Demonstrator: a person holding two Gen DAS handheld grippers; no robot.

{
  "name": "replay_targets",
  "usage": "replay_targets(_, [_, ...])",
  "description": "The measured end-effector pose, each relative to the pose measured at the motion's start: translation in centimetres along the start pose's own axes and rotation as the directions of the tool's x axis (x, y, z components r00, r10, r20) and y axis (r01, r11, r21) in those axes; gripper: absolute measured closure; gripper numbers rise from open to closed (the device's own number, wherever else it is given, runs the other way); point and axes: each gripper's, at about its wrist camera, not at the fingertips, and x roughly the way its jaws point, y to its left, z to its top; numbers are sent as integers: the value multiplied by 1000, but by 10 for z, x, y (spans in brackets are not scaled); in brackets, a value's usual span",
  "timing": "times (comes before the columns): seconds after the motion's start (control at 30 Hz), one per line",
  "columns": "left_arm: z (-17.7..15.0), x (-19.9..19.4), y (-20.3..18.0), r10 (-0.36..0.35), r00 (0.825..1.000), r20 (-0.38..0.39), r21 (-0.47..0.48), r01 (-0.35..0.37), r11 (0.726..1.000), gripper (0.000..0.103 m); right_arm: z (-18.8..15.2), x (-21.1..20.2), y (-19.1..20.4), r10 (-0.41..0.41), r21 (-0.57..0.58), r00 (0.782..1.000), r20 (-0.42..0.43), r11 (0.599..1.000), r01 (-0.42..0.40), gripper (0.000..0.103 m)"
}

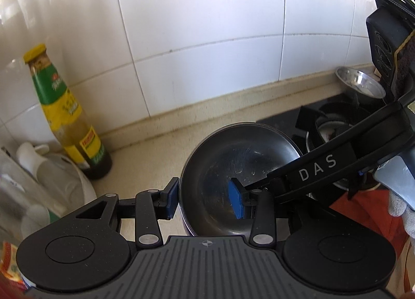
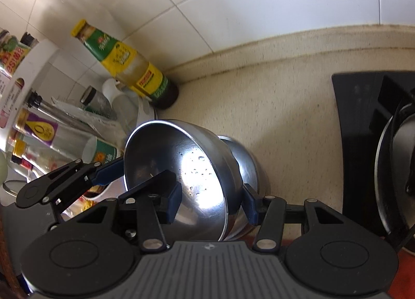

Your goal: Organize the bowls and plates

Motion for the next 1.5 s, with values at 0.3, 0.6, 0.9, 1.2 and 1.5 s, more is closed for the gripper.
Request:
replay_targets(0.3, [-18,11,6,-4,998,-60,-32,2,999,48,0,19,3,-56,-36,997,-52,998,54,51])
replay_targets(0.6, [-24,14,22,-35,999,-41,-100,31,994,25,10,20,-1,-60,-59,997,-42,997,58,51])
replay_targets(0.9, [-31,-20,44,-85,987,133,-202,111,973,9,6,10,1,-43,-77,999,-11,996,42,49])
replay_targets(1.2, [-30,-87,62,-60,923,380,-276,175,945,0,0,-1,4,-52,-97,998,27,994,54,48])
replay_targets(1.5, [-41,-138,53,-12,807,590,-263,207,942,0,0,-12,5,-29,-103,997,74,994,37,45])
